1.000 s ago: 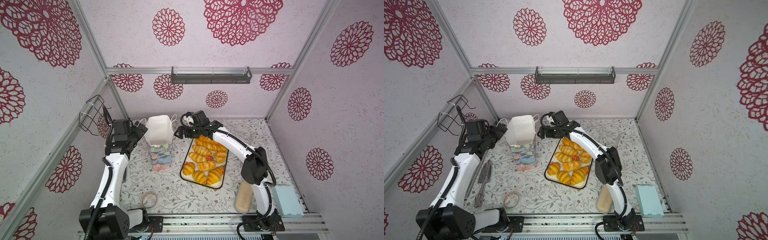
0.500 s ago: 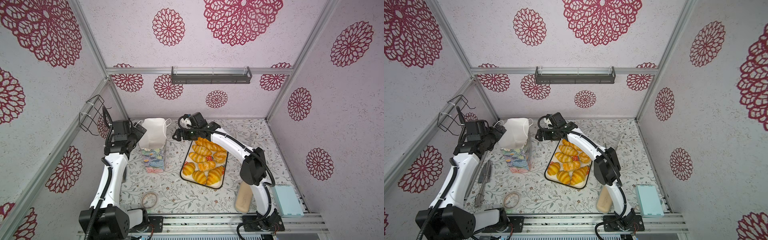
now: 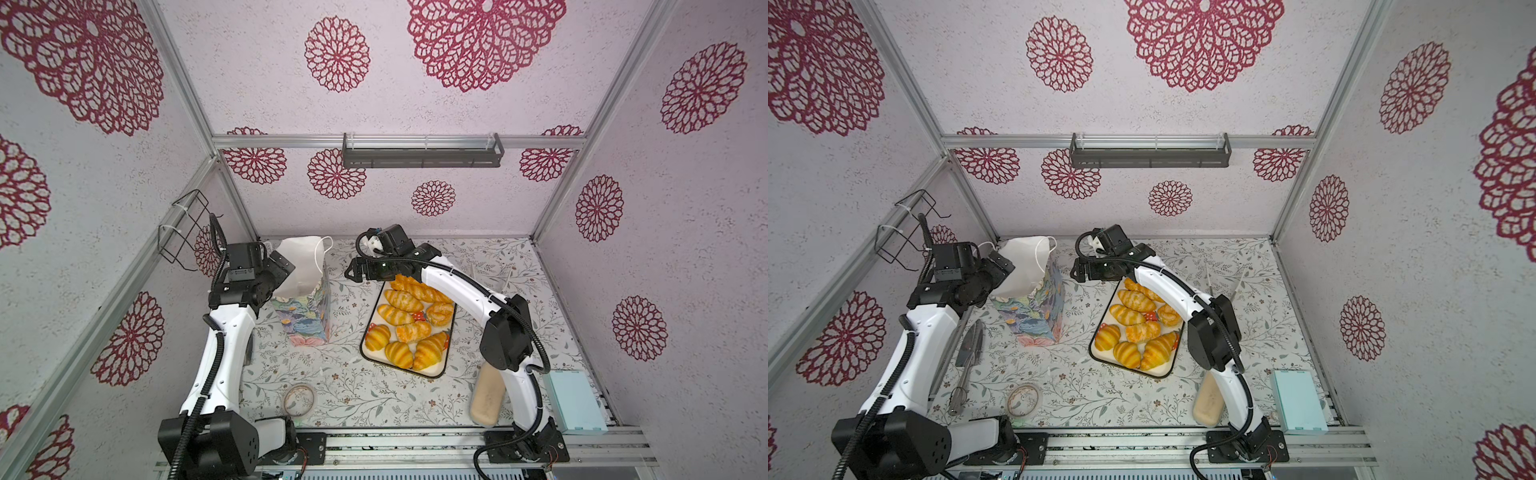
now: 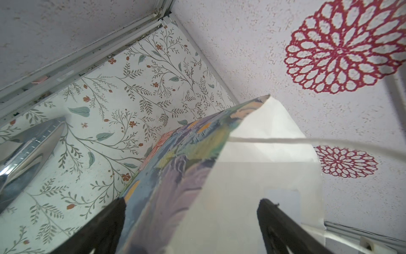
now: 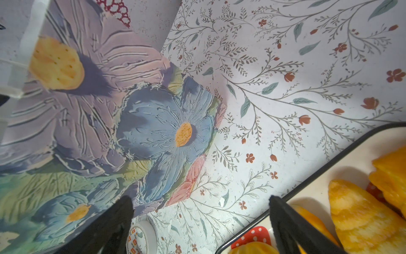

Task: Pack bread into a paper bag
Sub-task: Place the paper bag at the middle-left of the table.

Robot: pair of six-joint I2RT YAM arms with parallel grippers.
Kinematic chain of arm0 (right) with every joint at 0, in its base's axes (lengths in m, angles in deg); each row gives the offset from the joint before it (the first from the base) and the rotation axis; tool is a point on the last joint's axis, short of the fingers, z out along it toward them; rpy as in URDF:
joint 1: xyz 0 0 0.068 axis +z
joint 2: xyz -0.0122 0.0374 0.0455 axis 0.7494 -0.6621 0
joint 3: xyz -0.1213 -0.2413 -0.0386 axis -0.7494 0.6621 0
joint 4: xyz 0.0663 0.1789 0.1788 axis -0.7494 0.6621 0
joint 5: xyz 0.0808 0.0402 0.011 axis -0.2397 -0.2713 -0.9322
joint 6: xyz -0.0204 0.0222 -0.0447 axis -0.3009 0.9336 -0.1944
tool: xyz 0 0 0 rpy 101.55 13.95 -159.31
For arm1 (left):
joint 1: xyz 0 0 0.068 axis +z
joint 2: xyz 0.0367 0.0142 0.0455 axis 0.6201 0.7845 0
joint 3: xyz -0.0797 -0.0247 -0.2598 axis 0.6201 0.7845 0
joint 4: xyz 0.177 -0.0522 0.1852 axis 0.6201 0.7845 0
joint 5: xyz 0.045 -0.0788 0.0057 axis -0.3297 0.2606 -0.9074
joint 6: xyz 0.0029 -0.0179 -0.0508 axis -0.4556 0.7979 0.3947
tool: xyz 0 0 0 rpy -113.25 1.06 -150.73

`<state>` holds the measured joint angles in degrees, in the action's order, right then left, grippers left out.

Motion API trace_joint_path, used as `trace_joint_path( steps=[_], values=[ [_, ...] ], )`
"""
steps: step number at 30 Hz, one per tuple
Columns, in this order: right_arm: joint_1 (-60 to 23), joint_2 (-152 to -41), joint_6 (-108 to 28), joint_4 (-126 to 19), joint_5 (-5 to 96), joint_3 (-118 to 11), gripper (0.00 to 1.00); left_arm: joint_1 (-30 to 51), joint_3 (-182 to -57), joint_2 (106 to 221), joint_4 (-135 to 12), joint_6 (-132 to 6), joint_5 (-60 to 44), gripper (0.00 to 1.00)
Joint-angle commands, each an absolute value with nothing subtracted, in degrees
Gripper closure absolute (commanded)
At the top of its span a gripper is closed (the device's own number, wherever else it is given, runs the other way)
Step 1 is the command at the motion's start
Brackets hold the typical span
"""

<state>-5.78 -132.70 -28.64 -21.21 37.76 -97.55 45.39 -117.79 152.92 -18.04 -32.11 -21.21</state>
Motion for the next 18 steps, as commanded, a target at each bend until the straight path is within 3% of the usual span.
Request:
trace_joint_path(
  steps=[1, 9, 13, 18],
  values=[
    [-5.48, -132.51, -29.31, -21.48, 37.14, -99.47, 0.01, 45.77, -120.58, 153.78, -13.77, -34.65, -24.66, 0.03],
    [-5.39, -132.44, -29.17, -21.54, 37.38, -99.13, 0.01, 45.7, -115.53, 149.1, -22.01, -32.49, -21.82, 0.0],
    [-5.4, -131.99, -29.25, -21.81, 37.88, -98.27, 0.01, 45.68, -115.11, 146.78, -26.59, -32.1, -20.5, 0.27],
    [-5.39, -130.8, -29.14, -22.88, 38.01, -95.94, 0.01, 45.68, -117.37, 147.51, -27.44, -32.43, -18.42, 0.32]
  ],
)
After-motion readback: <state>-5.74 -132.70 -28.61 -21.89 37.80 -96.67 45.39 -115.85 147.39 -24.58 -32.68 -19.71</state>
